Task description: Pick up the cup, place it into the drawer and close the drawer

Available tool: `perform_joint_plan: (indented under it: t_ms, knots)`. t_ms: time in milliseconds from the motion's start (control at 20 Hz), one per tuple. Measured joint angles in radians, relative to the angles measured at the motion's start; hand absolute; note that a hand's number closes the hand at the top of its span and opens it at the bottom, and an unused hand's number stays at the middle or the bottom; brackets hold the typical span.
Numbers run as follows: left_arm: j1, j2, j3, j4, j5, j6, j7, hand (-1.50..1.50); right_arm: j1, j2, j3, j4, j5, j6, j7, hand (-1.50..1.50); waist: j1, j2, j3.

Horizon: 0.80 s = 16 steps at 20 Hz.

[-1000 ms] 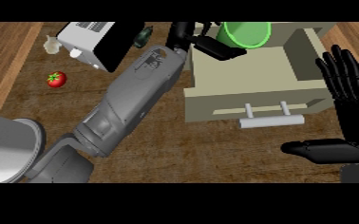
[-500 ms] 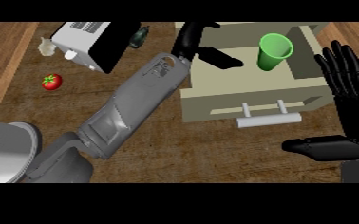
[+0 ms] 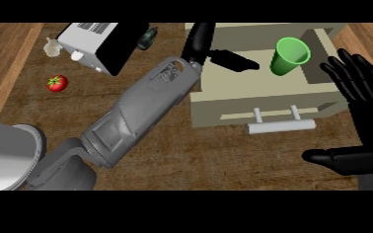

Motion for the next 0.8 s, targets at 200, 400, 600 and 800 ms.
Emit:
perform_joint_plan:
  t_ms: [200, 400, 600, 800]
  knots:
    - [-0.015, 0.0, 0.033, -0.019, 0.032, -0.001, -0.032, -1.5, 0.018, -0.026, 0.004, -0.038, -0.03, 0.042, 0.02, 1.5, 0.017, -0.004, 0.0]
    - [-0.028, 0.006, 0.07, -0.049, 0.039, 0.004, -0.014, -1.5, 0.067, -0.072, 0.026, -0.098, 0.026, 0.09, 0.018, 1.5, 0.042, -0.012, -0.001]
    - [-0.013, 0.039, 0.109, -0.108, 0.044, 0.0, 0.02, -1.5, 0.1, -0.1, 0.058, -0.142, 0.097, 0.111, 0.038, 1.5, 0.062, -0.017, -0.001]
    - [0.045, 0.112, 0.128, -0.195, 0.042, -0.019, 0.055, -1.5, 0.127, -0.113, 0.086, -0.172, 0.215, 0.1, 0.038, 1.5, 0.078, -0.02, -0.001]
